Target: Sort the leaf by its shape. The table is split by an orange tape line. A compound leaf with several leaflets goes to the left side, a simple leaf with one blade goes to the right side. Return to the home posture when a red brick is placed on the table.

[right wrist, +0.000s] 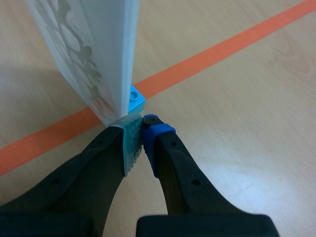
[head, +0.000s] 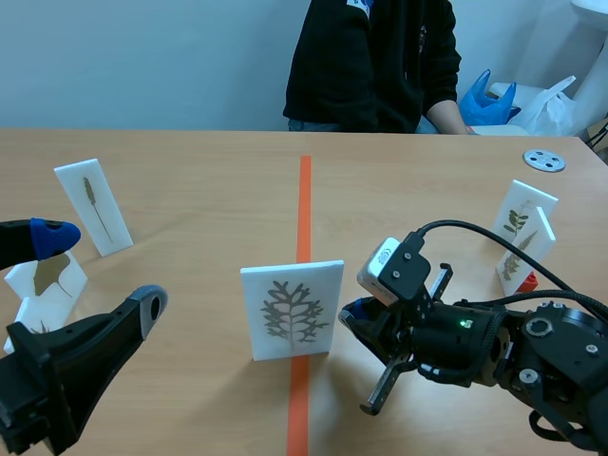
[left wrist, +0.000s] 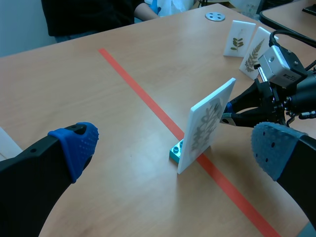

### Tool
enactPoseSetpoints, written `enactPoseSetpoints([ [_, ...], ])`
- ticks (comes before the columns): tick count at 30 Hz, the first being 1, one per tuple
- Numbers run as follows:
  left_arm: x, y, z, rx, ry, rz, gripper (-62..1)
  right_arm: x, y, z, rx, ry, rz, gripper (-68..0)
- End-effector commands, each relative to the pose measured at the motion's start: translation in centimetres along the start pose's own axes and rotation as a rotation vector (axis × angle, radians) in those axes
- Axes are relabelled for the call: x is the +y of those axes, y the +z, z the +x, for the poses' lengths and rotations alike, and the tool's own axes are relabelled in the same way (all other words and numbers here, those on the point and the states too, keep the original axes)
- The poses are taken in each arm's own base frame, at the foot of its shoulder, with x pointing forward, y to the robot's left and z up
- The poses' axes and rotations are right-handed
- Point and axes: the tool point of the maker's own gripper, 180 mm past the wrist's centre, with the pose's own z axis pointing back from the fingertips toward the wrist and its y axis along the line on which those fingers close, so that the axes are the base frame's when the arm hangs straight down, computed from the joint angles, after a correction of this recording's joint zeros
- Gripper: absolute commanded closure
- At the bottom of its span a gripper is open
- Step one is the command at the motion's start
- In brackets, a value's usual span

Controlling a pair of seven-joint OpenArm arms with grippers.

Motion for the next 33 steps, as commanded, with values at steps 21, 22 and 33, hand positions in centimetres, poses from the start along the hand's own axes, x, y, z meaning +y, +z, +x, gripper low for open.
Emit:
enactPoseSetpoints([
  [21, -0.3, -0.2, 0.7, -0.025, 0.004, -0.008, -62.3, -3.6, 7.9, 0.6, 0.005, 0.094, -0.115, -0.7],
  [22, -0.3, -0.2, 0.7, -0.023, 0.004, -0.008, -62.3, -3.6, 8.5, 0.6, 0.009, 0.096, -0.123, -0.7],
  [33, -0.3, -0.2, 0.6, -0.019, 0.004, -0.008, -62.3, -4.1, 15.9, 2.9, -0.064, -0.045, -0.206, -0.7],
])
